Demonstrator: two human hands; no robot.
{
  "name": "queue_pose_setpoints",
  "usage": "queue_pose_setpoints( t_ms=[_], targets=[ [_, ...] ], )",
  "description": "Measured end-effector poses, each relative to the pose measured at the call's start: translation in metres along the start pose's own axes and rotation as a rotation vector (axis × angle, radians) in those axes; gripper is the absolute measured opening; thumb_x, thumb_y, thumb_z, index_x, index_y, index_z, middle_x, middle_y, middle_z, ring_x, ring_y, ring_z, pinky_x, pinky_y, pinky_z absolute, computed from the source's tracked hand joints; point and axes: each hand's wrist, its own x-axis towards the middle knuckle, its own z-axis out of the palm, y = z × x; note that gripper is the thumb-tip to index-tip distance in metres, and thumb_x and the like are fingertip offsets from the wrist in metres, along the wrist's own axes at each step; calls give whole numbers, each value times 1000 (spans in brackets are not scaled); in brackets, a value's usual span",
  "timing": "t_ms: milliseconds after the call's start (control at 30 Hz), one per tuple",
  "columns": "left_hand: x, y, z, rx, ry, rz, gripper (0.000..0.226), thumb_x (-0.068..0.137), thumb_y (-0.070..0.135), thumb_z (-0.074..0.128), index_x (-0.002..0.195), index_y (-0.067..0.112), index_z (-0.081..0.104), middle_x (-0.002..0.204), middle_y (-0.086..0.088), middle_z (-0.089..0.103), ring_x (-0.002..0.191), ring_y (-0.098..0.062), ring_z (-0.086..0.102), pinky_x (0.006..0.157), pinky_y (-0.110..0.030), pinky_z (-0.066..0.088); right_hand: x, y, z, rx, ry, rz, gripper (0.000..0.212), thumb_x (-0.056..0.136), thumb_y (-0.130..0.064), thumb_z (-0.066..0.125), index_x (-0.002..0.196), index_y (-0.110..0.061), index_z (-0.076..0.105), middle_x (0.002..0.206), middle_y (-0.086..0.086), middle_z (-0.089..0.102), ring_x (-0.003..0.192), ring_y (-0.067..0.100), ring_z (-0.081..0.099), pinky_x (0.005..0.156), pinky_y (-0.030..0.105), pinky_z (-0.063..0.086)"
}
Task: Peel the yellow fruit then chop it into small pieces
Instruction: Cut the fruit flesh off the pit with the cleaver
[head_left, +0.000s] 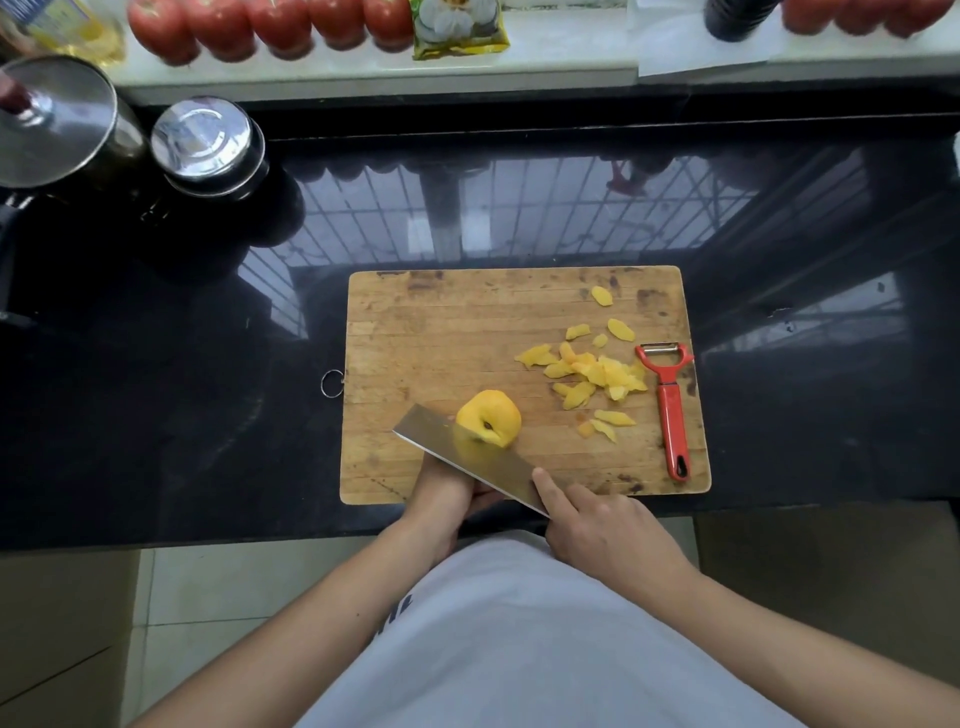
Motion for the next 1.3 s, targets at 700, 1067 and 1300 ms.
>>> queue_pose_setpoints(
  t_ms=[700, 1067, 1300],
  targets=[
    [4, 0, -1, -49, -28, 82, 27, 106, 34, 53, 131, 40, 57, 115, -8, 72, 94, -20, 71, 66, -29, 60, 5, -8, 6, -135, -1, 23, 39, 91, -7, 47, 119, 1, 72, 60, 3, 51, 31, 15, 40, 32, 23, 27],
    [18, -6, -16, 508, 42, 457, 28, 96, 26, 67, 122, 26, 57, 105, 2, 69, 91, -16, 67, 74, -34, 59, 19, 0, -15, 246, -85, 141, 48, 83, -21, 45, 125, -10, 67, 73, 8, 67, 46, 35, 56, 38, 35, 39],
    [30, 8, -20, 1196, 135, 615, 81, 84, 46, 79, 148, 44, 29, 142, 11, 34, 104, -25, 63, 77, -44, 55, 21, 17, -52, 631, -7, 468, 19, 104, -24, 46, 102, -22, 65, 75, -2, 63, 67, 17, 57, 60, 38, 45]
  ],
)
